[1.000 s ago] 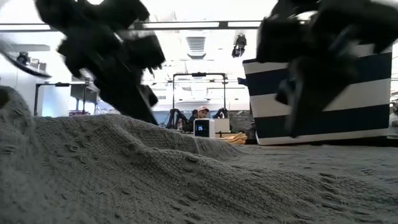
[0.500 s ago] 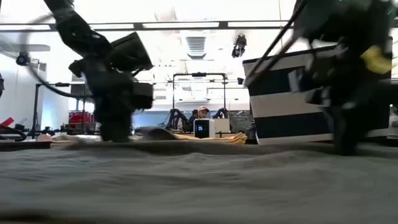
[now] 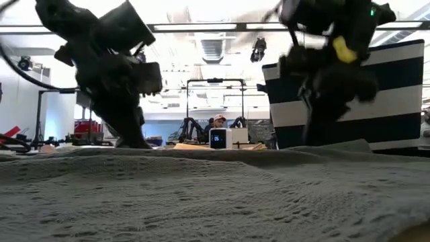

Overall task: Fold towel
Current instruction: Fold the black towel

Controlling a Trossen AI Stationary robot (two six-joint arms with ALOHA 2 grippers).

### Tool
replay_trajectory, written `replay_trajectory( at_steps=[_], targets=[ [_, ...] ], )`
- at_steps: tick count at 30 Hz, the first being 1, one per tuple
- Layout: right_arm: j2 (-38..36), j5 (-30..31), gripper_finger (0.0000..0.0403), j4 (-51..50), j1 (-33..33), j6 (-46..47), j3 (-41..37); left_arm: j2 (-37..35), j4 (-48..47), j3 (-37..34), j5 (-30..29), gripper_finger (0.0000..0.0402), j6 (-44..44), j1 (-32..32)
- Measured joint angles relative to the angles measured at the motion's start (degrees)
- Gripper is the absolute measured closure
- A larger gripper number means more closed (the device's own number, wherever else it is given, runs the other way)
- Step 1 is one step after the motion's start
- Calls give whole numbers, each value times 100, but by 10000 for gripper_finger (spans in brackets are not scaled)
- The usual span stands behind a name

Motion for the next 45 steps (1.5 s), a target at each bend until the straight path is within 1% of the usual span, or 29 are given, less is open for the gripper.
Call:
replay_trajectory(
  at_steps=[2,3,6,9,11,13,14,17,19,22,24,26,29,31,33,36,38,40,42,45],
  targets=[
    [168,-411,384,735,195,218,-5,23,54,-18,-332,401,163,144],
    [275,-540,384,1063,303,289,-8,25,69,-47,-379,401,246,205],
    [623,-824,384,1838,597,513,-4,104,-74,-167,-270,401,302,355],
    [1011,-1225,385,1740,792,615,7,62,-771,-257,-147,402,208,372],
    [1093,-1387,385,1308,815,633,69,-5,-1236,-291,8,402,-79,308],
    [1096,-1307,385,477,795,608,104,-132,-1477,-376,381,401,-444,173],
    [1064,-1168,385,154,750,542,104,-191,-1508,-422,643,401,-669,62],
    [868,-251,385,-561,565,356,68,-382,-1129,-518,1236,401,-1061,-379],
    [661,224,385,-715,480,242,62,-492,-556,-539,1375,401,-1075,-664],
    [301,393,385,-794,495,49,135,-761,133,-358,1357,401,-859,-832],
    [-22,391,385,-700,561,11,239,-917,133,-234,1110,401,-598,-806],
    [-225,409,384,-647,676,316,235,-1071,124,-51,738,401,-170,-726],
    [-268,378,384,-516,950,936,207,-1226,207,157,345,402,464,-477],
    [-248,292,384,-370,1181,1304,204,-1075,169,215,326,401,828,-239],
    [-62,241,384,-89,1427,1620,201,-825,165,209,325,401,1161,-24],
    [328,163,384,297,1722,2020,184,-156,362,224,323,401,1599,213],
    [581,-43,384,465,1853,2195,232,382,410,213,325,401,1822,277],
    [806,-279,384,284,1919,2349,233,868,563,283,340,401,1891,328],
    [925,-400,384,22,1926,2481,308,1199,535,393,351,402,1866,350],
    [919,-390,384,-942,1885,2495,333,1351,248,486,356,401,1515,334]
  ],
)
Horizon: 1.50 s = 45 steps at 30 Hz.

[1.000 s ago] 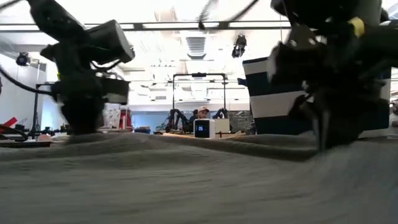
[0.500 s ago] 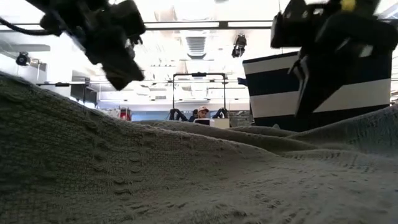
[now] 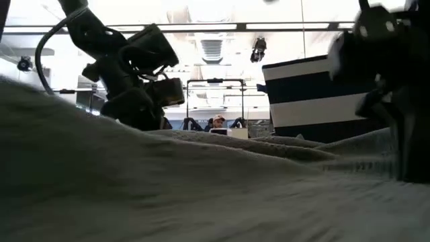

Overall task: Fold towel
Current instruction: Fold the black towel

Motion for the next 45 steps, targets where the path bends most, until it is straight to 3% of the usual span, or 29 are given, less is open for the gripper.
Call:
replay_trajectory(
  at_steps=[5,10,13,17,21,29,32,36,41,45],
  targets=[
    [-237,436,384,-1445,-276,-468,-47,-451,-1013,-81,-41,402,-1231,-299],
    [-627,719,384,-1835,-567,-1063,-43,-1265,-1527,-221,-17,401,-2388,-1015],
    [-798,819,384,-2044,-561,-1244,-17,-1806,-1325,-183,-193,401,-2698,-1477],
    [-1118,884,384,-1982,-440,-1113,18,-2282,-1372,-211,-791,401,-2624,-1751],
    [-1242,879,384,-1488,-277,-808,16,-2415,-1317,-222,-1201,401,-2146,-1607],
    [-748,871,345,711,-116,-529,-180,-1288,-479,-423,-1246,401,-944,-1145],
    [-340,539,323,1007,-47,-478,-178,-685,-323,-368,-886,401,-866,-1138],
    [-67,132,300,725,59,-316,-119,-164,133,-245,42,401,-973,-1379],
    [-199,-64,280,-498,229,-28,-135,-148,633,-162,1297,401,-1369,-1881],
    [-456,-100,272,-1317,277,26,-172,-296,401,162,1585,401,-1671,-2210]
  ],
)
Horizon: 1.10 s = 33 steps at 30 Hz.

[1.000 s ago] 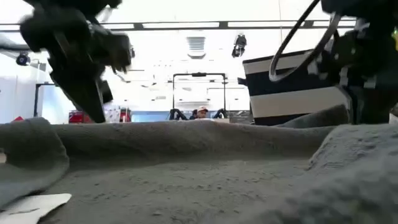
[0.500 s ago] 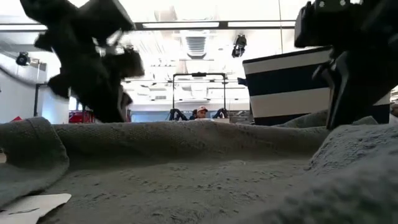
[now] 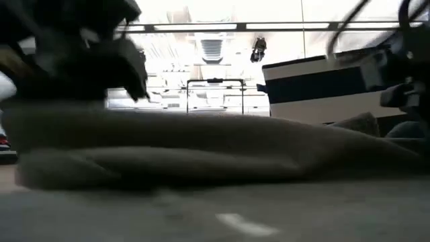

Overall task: Fold towel
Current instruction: Fold the black towel

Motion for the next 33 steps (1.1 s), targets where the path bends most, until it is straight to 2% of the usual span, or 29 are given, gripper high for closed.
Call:
replay_trajectory(
  at_steps=[2,4,6,8,16,20,23,27,31,33],
  targets=[
    [-143,43,269,-238,1,53,-22,-92,-560,161,-69,401,-9,-72],
    [-310,116,268,-149,2,62,-15,-138,-1260,265,-510,401,-48,-69],
    [-470,142,266,-134,-13,66,3,-239,-1530,327,-1095,401,-62,-53],
    [-588,229,265,-134,-20,65,57,-308,-1357,315,-1510,401,-98,-22],
    [-1103,1108,274,-130,-50,27,253,-27,419,-198,-1646,401,-426,91],
    [-1079,1212,280,-135,-147,-175,122,228,582,-375,-1783,401,-686,158],
    [-968,1111,283,-130,-213,-213,35,224,252,-532,-1971,401,-1247,156],
    [-833,1084,283,-32,-247,-288,17,-106,344,-946,-2144,401,-2048,33],
    [-748,1073,274,198,-344,-627,15,-925,-560,-1275,-2547,401,-2318,36],
    [-743,1070,270,373,-434,-768,15,-1477,-1299,-1355,-3113,401,-2394,147]
  ],
)
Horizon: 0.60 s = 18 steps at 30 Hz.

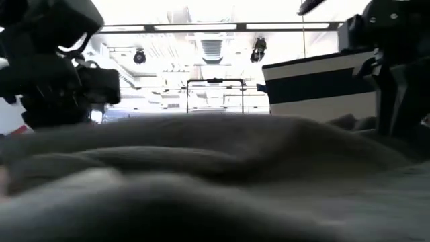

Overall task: Fold towel
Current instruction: Fold the black towel

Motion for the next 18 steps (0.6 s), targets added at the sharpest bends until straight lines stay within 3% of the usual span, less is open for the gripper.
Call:
replay_trajectory(
  at_steps=[3,7,11,15,18],
  targets=[
    [-47,18,264,290,-152,-264,32,-867,-737,-85,-778,401,-29,209],
    [-72,292,257,287,-363,-804,351,-1953,-437,-274,-847,401,563,335],
    [-72,456,254,-21,-598,-911,507,-2684,-17,-410,-133,401,859,308],
    [-81,400,255,-746,-802,64,528,-2977,-99,-565,741,401,636,147],
    [-261,133,254,-1065,-855,860,482,-3029,-160,-684,1320,401,-49,8]
  ],
)
